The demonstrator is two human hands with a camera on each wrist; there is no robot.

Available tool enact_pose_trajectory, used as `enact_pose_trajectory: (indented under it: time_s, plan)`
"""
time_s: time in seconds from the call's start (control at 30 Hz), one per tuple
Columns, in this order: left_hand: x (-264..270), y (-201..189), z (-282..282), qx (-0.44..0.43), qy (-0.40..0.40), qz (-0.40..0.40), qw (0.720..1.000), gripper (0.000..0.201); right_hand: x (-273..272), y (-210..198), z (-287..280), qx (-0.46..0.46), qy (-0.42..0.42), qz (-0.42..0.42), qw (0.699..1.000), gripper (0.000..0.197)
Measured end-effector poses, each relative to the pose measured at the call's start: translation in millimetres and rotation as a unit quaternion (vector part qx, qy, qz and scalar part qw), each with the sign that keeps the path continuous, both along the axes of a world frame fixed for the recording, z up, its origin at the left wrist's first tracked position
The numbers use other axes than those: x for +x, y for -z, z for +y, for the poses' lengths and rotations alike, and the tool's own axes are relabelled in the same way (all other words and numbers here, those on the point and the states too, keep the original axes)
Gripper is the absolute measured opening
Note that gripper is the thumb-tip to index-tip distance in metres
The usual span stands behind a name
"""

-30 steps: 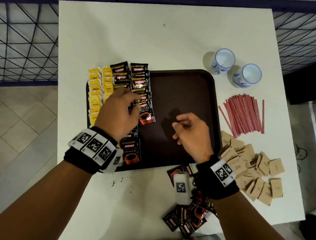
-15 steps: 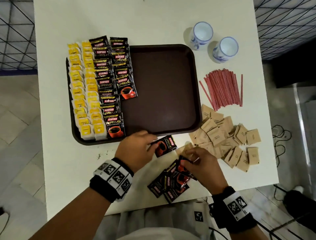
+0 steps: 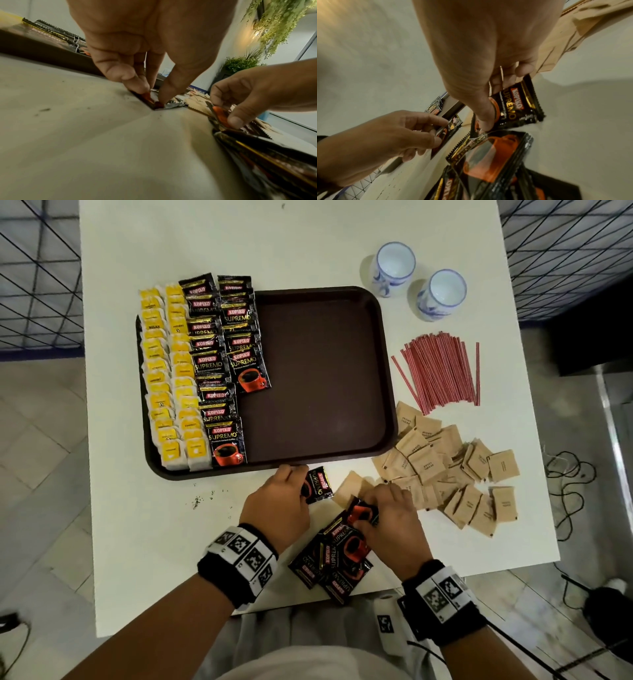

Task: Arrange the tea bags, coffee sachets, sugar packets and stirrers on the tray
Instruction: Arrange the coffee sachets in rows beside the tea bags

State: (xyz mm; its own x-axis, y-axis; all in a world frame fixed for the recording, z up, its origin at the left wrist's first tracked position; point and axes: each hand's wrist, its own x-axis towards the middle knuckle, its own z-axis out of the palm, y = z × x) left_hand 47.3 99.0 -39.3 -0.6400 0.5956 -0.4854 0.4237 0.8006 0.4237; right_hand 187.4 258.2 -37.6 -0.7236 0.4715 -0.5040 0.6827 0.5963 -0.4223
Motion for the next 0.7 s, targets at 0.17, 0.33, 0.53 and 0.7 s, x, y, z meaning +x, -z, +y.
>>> enact_pose_trajectory:
  time_s: [0.17,0.33,0.53,0.7]
  plan:
    - [4.7,-0.2,-4.5,0.003,-0.004,-0.013,1.000,0.055,-1.3,-4.8,2.6,-0.010,-0.004,0.006,1.000,0.027]
    - [6.2,2.6,-2.3,0.017,-0.029,-0.020,0.999,0.036,-3.4,-15.5,17.3,-0.070,0.006,0.031,0.997,0.010]
    - [15.4,2.0,-8.8,0.016,0.005,-0.010,1.000,0.032,-7.7,-31.8,27.8,-0.174,0.132,0.064,0.974,0.011]
    - [10.2,-4.4,-8.1,-0.014,0.004,-0.036,0.999,0.052,-13.3,-35.0,23.7,-0.210,0.144,0.030,0.967,0.023]
